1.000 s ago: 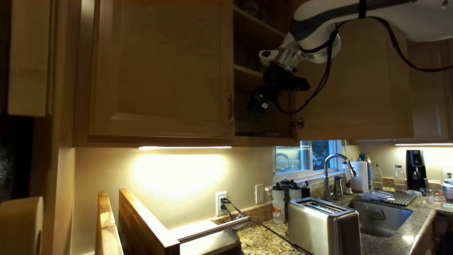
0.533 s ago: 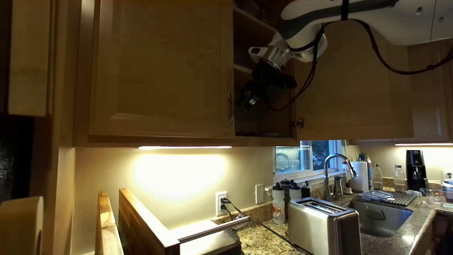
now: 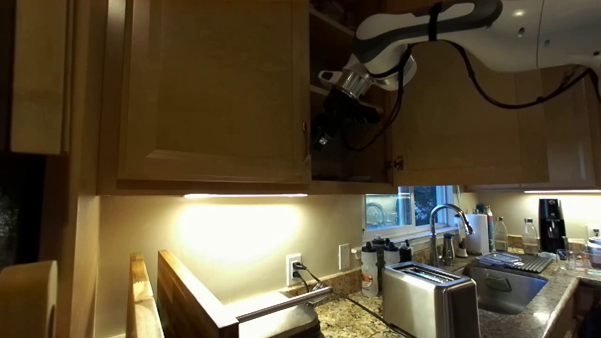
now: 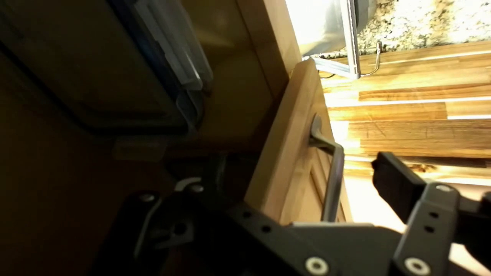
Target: Open the cabinet doors
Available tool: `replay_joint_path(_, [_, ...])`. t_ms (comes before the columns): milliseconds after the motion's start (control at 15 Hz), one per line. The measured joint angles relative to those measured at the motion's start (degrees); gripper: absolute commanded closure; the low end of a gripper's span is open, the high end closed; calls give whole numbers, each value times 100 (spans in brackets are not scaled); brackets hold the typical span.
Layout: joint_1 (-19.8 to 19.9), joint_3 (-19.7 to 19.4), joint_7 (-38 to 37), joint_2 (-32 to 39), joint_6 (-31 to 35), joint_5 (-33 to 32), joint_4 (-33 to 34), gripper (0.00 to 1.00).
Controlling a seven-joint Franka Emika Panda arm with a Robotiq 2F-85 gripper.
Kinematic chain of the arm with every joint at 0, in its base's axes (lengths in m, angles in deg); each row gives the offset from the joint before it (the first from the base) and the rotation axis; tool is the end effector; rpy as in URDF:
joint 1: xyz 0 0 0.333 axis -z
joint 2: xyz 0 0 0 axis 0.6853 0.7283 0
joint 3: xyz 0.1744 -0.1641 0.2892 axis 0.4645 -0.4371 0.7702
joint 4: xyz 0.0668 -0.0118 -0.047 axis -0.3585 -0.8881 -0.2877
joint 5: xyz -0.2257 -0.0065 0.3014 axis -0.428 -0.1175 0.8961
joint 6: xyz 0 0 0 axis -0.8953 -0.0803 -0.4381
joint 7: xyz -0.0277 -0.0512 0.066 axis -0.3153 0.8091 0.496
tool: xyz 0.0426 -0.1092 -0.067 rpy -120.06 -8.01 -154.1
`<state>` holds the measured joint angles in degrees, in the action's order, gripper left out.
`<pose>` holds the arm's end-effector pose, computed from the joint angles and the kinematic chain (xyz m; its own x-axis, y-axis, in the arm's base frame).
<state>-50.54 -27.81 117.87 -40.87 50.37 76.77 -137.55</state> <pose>0.5588 0.0904 0.7974 0.1796 0.8595 0.4785 0.8530 -0.3784 0.3595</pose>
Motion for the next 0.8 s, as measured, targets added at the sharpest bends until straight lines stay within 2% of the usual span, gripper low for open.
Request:
replay_joint_path(400, [-32,64,-7,-38,-100,-32,72,0])
replay_joint_path(800, [-34,80,4,-571,-526,-26,-335,0])
